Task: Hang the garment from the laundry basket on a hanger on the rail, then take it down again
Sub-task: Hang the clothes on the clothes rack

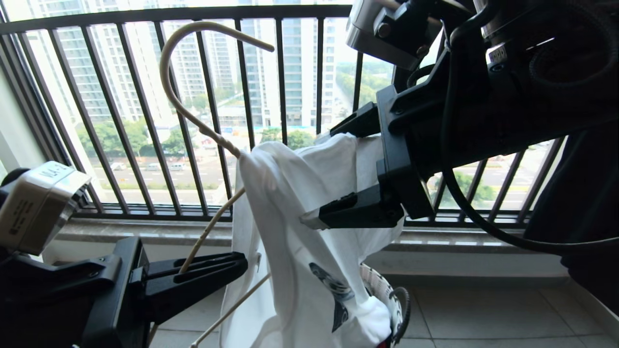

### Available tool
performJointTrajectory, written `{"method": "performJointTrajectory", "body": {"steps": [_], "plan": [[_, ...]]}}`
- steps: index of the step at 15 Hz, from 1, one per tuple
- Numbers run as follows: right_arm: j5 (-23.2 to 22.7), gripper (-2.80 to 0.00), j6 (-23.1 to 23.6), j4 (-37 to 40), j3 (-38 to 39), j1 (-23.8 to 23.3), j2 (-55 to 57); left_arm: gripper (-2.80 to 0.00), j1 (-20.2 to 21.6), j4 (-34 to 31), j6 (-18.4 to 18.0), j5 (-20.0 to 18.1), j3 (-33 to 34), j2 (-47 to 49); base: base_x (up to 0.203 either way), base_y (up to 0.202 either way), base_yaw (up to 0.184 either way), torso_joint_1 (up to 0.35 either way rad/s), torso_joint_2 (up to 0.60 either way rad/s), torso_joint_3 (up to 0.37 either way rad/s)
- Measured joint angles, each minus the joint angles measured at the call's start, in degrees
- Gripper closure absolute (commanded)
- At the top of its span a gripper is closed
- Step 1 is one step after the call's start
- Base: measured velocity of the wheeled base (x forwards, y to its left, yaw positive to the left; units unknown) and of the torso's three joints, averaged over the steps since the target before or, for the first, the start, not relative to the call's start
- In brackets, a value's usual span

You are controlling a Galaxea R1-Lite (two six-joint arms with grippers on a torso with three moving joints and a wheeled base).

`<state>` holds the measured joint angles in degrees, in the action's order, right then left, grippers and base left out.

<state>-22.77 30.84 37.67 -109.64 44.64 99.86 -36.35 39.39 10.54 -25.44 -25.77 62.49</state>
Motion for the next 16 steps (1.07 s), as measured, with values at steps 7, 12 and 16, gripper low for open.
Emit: {"method": "performJointTrajectory", "body": {"steps": [7, 12, 16], "plan": [[-1.6, 0.0, 0.8, 0.7, -0.5, 0.4, 1.5, 0.0, 0.0, -0.3, 0.1, 0.0, -0.8, -1.1, 0.0, 0.0, 0.0, 0.0, 0.0, 0.0], [-1.3, 0.0, 0.7, 1.7, -0.3, 2.2, 1.5, 0.0, 0.1, -2.8, 0.1, 0.6, -2.5, -2.3, 0.0, 0.0, 0.0, 0.0, 0.0, 0.0], [-1.5, 0.0, 0.5, 1.7, -0.4, 2.5, 0.7, 0.0, 0.1, -8.5, 0.0, 0.6, -4.8, -3.4, 0.0, 0.0, 0.0, 0.0, 0.0, 0.0]]}}
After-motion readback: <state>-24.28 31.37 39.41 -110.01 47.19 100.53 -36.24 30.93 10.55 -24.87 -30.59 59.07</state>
